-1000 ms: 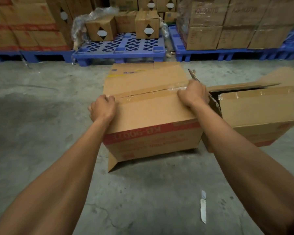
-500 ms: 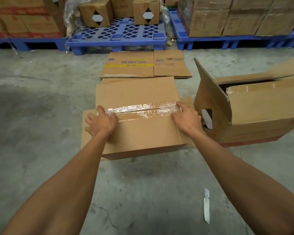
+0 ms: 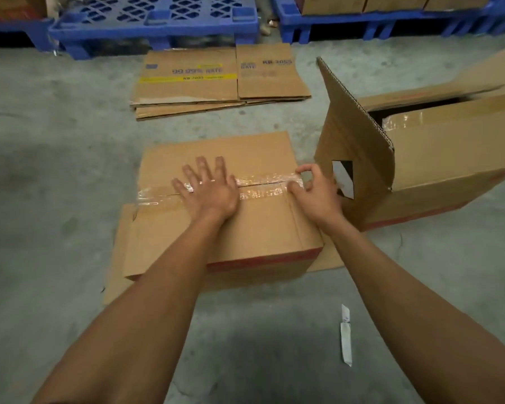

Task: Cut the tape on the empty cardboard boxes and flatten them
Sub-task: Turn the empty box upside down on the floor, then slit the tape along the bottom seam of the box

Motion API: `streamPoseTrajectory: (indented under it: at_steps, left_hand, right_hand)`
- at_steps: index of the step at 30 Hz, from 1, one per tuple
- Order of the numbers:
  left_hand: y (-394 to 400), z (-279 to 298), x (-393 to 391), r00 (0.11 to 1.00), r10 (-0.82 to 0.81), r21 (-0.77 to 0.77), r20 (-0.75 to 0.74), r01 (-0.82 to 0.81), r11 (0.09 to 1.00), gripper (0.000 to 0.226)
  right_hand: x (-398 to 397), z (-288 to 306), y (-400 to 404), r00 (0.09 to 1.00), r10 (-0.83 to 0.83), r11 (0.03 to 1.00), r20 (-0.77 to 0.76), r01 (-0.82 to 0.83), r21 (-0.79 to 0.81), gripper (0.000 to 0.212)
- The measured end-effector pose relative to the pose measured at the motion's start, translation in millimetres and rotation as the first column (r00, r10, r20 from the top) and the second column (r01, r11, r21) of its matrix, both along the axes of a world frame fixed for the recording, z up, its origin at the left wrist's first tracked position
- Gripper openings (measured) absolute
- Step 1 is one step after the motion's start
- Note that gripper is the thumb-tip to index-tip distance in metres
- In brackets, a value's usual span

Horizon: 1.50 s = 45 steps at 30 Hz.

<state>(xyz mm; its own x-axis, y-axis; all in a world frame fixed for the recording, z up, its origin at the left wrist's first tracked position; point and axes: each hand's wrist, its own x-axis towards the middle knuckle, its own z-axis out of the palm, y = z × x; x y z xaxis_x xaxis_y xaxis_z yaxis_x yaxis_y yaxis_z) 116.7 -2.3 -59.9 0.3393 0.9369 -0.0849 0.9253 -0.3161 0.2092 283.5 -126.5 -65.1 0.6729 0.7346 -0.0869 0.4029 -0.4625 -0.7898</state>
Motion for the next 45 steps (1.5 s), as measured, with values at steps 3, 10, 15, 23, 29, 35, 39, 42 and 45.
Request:
streamPoseTrajectory:
  at_steps: [3, 10, 15, 23, 29, 35, 39, 42, 45]
  left_hand:
    - [-27.5, -3.9, 47.2, 0.965, -0.26, 0.031, 0.014, 0.26, 0.965, 0.059]
    - [-81.7, -5.1, 98.1, 0.898, -0.433, 0.039, -0.08, 0.437, 0.899, 0.078]
    - [-88.7, -0.1, 103.1, 0.848, -0.506, 0.004, -0.16, 0.513, 0.859, 0.06]
    - [-97.3, 3.3, 85.5, 0.82, -0.547, -0.012, -0.168, 0.554, 0.833, 0.053]
    - [-102.0, 5.6, 56.6, 0.768, -0.641, -0.027, -0.004, 0.64, 0.768, 0.06]
    - [-23.2, 7.5, -30.0, 0.954, -0.3, 0.062, 0.011, 0.299, 0.952, 0.069]
    - [13.6, 11.6, -109.0, 0.981, 0.194, -0.069, 0.03, -0.192, 0.979, 0.093]
    - [15.3, 12.4, -139.1, 0.907, 0.342, -0.269, 0.246, -0.275, 0.923, 0.091]
    - [-1.0, 13.8, -152.5, 0.851, 0.39, -0.297, 0.353, -0.293, 0.909, 0.086]
  right_hand:
    - [-0.5, -13.4, -15.0, 0.961, -0.081, 0.989, -0.263, 0.11, 0.099, 0.028]
    - [-0.3, -81.6, -122.9, 0.898, -0.367, 0.841, -0.245, 0.208, -0.499, 0.025]
    - [-48.8, -108.6, -190.5, 0.923, -0.385, 0.618, 0.007, 0.264, -0.741, 0.045]
    - [-68.7, -122.4, -190.5, 0.913, -0.406, 0.713, -0.048, 0.283, -0.642, 0.031]
    - [-20.3, -37.9, -117.0, 0.934, -0.332, 0.926, -0.129, 0.298, -0.231, 0.031]
    - [-16.5, 41.0, -31.9, 0.993, -0.115, 0.992, -0.032, 0.114, -0.045, 0.035]
    - [-41.8, 59.9, 11.9, 0.973, 0.126, 0.98, 0.192, -0.091, -0.179, 0.041]
    - [-61.4, 60.3, 30.1, 0.93, 0.229, 0.887, 0.286, -0.079, -0.454, 0.04]
    - [-85.2, 67.4, 40.4, 0.859, 0.266, 0.885, 0.437, -0.039, -0.464, 0.039]
